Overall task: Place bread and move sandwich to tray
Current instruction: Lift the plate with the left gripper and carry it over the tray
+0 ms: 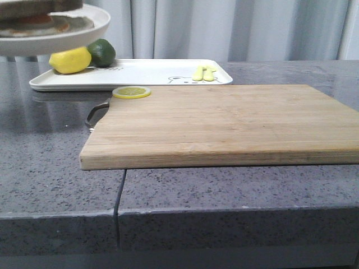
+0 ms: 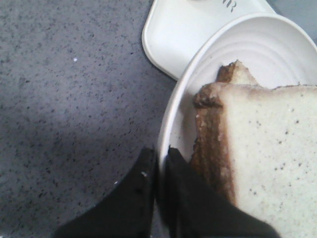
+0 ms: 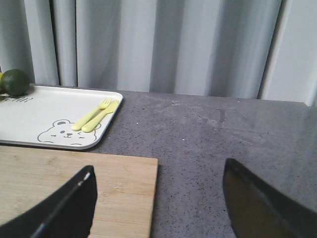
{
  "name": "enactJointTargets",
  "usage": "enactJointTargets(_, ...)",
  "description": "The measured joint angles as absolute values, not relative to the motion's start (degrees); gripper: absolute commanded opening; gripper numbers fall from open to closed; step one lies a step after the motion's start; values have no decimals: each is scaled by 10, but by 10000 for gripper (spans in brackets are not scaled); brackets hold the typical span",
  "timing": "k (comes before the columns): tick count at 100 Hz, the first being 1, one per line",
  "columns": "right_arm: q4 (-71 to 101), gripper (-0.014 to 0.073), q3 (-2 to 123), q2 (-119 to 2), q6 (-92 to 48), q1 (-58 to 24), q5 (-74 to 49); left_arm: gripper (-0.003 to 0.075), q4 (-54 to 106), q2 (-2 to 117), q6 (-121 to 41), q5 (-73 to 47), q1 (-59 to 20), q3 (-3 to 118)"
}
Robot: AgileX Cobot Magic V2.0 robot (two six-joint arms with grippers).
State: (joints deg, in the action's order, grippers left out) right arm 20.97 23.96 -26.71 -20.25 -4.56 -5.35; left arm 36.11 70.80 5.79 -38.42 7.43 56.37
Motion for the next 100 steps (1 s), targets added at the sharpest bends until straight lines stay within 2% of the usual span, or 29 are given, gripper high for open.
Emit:
enactJointTargets(48, 212, 531, 240, -267, -202, -46, -53, -20, 407, 875, 48, -396, 59, 685)
enactJointTargets(100, 214, 531, 240, -267, -202, -46, -53, -20, 417, 1064, 48, -442, 4, 914)
